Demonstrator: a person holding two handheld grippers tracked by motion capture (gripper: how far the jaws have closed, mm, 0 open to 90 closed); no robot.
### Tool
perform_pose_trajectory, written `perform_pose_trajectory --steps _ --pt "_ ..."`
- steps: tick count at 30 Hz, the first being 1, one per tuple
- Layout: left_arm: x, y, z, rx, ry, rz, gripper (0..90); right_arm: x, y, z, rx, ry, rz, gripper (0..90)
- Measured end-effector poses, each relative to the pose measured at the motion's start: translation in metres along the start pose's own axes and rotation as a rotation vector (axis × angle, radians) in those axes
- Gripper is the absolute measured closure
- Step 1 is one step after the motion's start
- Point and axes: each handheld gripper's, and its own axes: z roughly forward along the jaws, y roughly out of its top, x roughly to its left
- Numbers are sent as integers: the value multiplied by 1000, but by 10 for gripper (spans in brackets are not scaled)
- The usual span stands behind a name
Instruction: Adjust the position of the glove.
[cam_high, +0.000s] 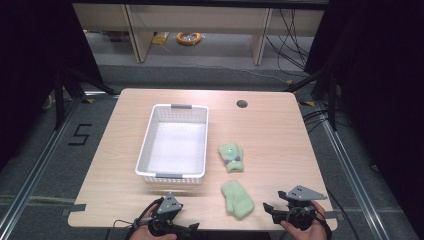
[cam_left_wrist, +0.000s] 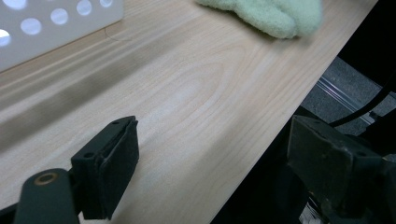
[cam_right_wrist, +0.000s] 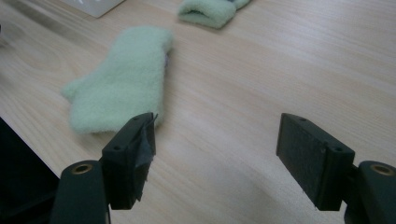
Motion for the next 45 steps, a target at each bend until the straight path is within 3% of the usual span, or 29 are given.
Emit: perform_pose_trajectory --steps 7,12,13,14,16,27,28,29,30,31,32,33,34,35,38,40,41,42,43,44,45 --pt "2 1 0 10 0 16 161 0 0 0 4 0 3 305" --pt "0 1 1 9 -5 -3 161 0 1 0 10 3 0 309" --pt "1 1 1 14 -9 21 161 0 1 0 10 3 0 309" --pt "-1 1 2 -2 -2 -17 161 0 1 -1 9 5 0 309" --pt "-1 1 2 -8 -5 -21 161 1 1 -1 7 7 2 309" --pt "-5 8 10 7 -15 18 164 3 3 -2 -4 25 7 309" --pt "-6 12 13 6 -17 22 164 3 3 -1 -21 41 12 313" --pt "-7 14 15 -8 -19 23 165 7 4 -3 -16 54 63 320" --pt "-7 16 16 -2 -23 34 166 6 4 -4 -22 69 54 324" --pt "-9 17 19 -5 -29 6 167 5 4 -4 -29 67 50 324" --pt "-8 19 21 14 -32 28 168 6 5 -5 -29 63 56 325" --pt "-8 19 21 14 -32 28 169 4 5 -4 -40 57 21 327" --pt "-12 22 27 0 -35 9 172 5 6 -4 -39 63 31 329" --pt "-12 25 30 3 -39 42 174 5 6 -4 -47 60 9 332" --pt "-15 30 34 15 -38 46 202 8 7 -3 -45 76 17 339" --pt "-15 39 38 7 -49 85 216 9 7 -3 -42 78 14 347" --pt "-15 39 38 7 -49 85 236 9 7 -3 -42 78 14 347" --pt "-16 42 40 -9 -54 69 269 12 8 -2 -35 92 45 353" --pt "-17 48 45 -18 -59 54 279 13 8 -3 -21 94 40 355" --pt "-15 51 46 -11 -63 85 285 12 8 -1 -30 92 23 358" --pt "-17 54 48 -17 -68 74 296 12 9 1 -37 102 13 361"
